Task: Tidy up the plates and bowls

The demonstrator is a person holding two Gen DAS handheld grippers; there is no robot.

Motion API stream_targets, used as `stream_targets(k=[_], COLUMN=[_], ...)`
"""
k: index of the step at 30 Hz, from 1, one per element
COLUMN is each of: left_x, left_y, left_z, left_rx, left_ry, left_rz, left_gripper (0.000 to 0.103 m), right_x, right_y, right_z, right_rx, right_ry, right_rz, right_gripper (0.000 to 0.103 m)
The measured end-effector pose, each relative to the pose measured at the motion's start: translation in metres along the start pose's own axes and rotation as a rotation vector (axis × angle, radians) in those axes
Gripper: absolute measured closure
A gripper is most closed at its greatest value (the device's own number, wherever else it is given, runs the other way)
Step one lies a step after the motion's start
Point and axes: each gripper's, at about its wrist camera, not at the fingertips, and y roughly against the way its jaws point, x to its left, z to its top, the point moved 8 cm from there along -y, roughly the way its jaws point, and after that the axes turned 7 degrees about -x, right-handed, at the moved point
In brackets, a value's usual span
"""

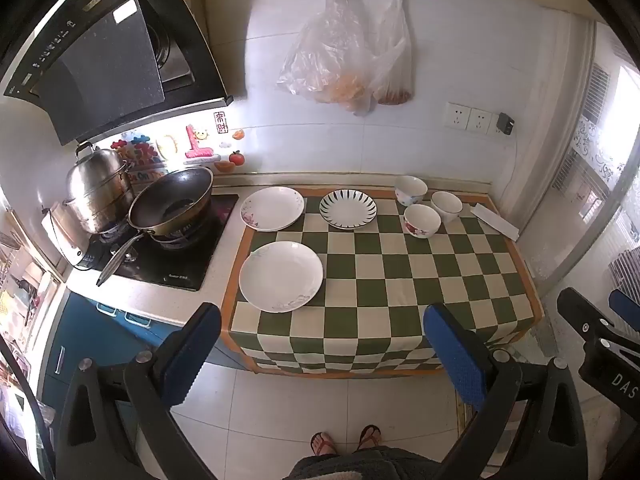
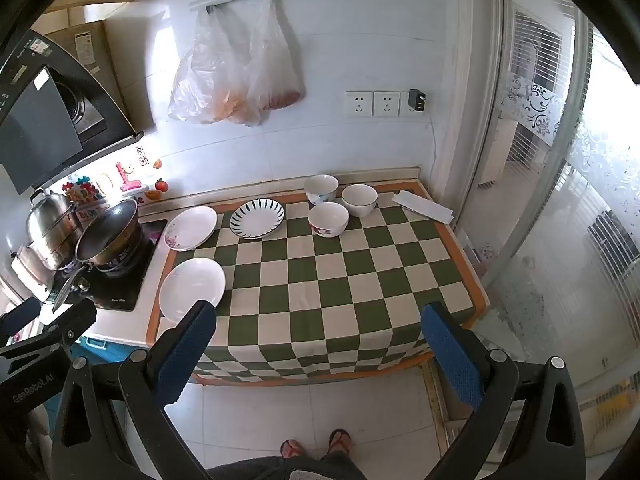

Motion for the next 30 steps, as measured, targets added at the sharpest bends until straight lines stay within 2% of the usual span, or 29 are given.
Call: stream_targets(k=[30], left_x=[-0.005], left_y=[-0.001], left_z=[0.010], left_rx=[-0.004], left_ry=[-0.011], left_rz=[0.001], left_gripper=[0.000], right_x=[0.002], right_y=[-0.003], right_z=[-0.003], right_rx=[0.006], right_ry=[-0.001], right_rz=[0.005], right_gripper=[0.000])
